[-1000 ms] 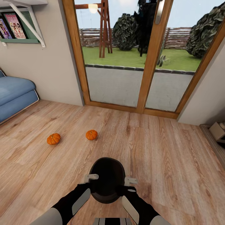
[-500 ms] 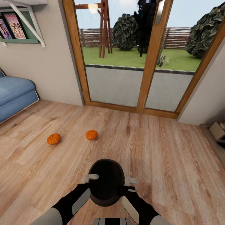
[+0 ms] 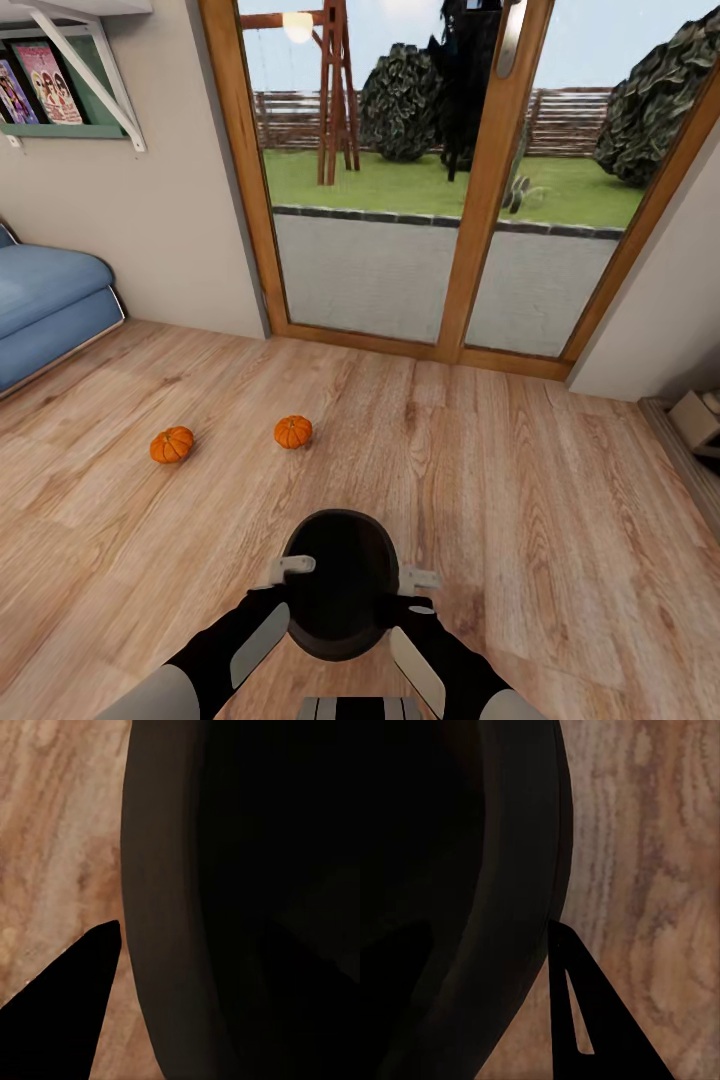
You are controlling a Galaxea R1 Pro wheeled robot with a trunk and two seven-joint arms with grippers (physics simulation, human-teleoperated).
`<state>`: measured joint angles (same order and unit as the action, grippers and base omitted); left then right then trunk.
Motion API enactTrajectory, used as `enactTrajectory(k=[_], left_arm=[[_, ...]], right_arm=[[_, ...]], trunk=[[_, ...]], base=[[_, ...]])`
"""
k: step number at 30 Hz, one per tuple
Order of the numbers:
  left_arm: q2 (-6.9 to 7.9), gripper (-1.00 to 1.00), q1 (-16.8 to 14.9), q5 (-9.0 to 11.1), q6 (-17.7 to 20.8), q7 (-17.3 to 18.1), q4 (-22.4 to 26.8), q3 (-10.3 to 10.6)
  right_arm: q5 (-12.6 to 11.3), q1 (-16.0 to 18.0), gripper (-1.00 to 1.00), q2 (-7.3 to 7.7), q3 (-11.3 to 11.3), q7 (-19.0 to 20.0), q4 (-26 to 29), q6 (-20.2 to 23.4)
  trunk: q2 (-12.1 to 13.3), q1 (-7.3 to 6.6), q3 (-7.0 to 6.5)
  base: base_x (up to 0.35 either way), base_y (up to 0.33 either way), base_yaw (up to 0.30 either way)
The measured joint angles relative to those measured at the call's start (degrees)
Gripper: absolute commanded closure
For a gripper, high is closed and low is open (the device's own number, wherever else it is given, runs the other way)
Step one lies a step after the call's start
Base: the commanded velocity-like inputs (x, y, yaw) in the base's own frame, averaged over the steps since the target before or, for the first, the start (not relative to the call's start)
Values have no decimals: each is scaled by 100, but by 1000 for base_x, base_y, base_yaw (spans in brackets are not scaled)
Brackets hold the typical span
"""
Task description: Place each of the two pumpkins and all three candles from the living room inside a cabinet in the living room (use any cabinet), then make sure every cabinet is closed, and position the cauldron so it is next to a table in the living room.
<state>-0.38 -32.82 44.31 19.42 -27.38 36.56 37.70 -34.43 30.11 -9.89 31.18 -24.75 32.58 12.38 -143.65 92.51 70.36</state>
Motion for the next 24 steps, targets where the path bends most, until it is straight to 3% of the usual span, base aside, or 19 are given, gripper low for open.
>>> enactTrajectory(k=[24], left_arm=[[3,100,0,65,-18,1,-3,12]], right_arm=[[-60,-5,100,0,16,-9,-7,5]], trunk=[[2,-2,-21]], base=[[0,0,0]])
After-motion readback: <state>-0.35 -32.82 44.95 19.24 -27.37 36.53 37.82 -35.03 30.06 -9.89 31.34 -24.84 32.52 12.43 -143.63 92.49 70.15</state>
